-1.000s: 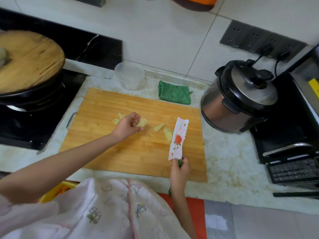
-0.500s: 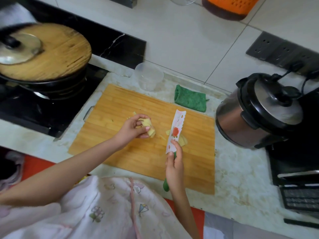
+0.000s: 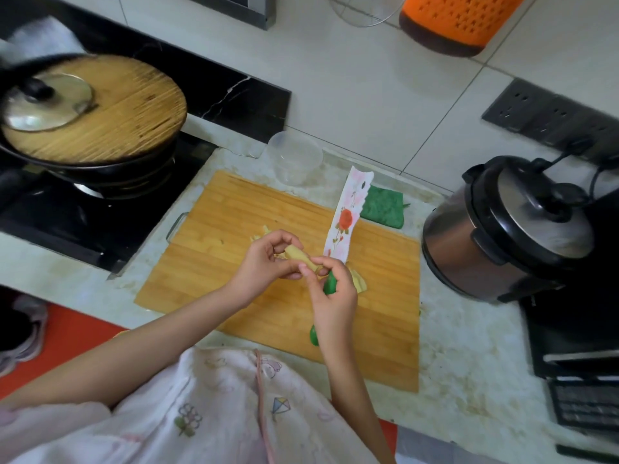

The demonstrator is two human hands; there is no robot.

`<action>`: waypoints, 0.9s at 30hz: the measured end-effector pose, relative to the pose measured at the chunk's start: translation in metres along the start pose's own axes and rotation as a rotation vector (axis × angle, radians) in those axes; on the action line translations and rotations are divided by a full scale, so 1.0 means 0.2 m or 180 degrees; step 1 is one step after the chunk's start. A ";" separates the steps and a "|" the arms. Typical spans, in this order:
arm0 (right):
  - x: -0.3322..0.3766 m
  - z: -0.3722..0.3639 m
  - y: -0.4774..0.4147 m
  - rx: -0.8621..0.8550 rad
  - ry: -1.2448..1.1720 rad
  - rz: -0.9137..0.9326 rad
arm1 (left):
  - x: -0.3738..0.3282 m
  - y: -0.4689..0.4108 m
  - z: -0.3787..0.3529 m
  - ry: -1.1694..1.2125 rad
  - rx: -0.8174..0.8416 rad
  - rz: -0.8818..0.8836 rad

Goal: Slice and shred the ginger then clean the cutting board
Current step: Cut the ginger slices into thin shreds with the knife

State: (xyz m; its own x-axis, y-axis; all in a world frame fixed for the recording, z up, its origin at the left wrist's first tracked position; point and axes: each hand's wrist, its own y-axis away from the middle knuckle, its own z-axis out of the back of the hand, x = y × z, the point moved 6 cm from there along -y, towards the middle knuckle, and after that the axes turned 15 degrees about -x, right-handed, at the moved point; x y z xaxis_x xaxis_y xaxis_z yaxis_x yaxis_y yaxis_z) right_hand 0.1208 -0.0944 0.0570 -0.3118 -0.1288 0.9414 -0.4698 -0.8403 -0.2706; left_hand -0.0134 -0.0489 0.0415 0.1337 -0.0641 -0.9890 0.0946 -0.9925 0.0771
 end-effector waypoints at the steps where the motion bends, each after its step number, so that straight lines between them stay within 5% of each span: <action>1: 0.00 0.00 0.00 0.0021 0.0002 -0.0006 | 0.01 0.00 0.00 0.0108 0.0010 0.0100; 6: -0.03 0.00 -0.02 0.0029 0.0043 -0.0135 | 0.04 0.02 0.00 0.0509 0.0098 0.0477; 21: -0.04 0.00 -0.08 -0.0147 -0.0161 -0.0244 | 0.00 -0.04 -0.02 0.0576 0.0488 0.0071; 27: -0.06 -0.01 -0.13 -0.0097 -0.0016 -0.0006 | -0.06 -0.13 0.01 -0.0471 0.0396 -0.0822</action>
State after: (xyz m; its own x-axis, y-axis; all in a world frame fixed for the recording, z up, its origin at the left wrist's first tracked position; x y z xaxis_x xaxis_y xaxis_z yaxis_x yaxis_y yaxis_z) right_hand 0.1358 -0.0699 0.0534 -0.3067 -0.1300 0.9429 -0.4954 -0.8240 -0.2748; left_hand -0.0198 -0.0235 0.0519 -0.0248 0.1863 -0.9822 -0.0160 -0.9824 -0.1860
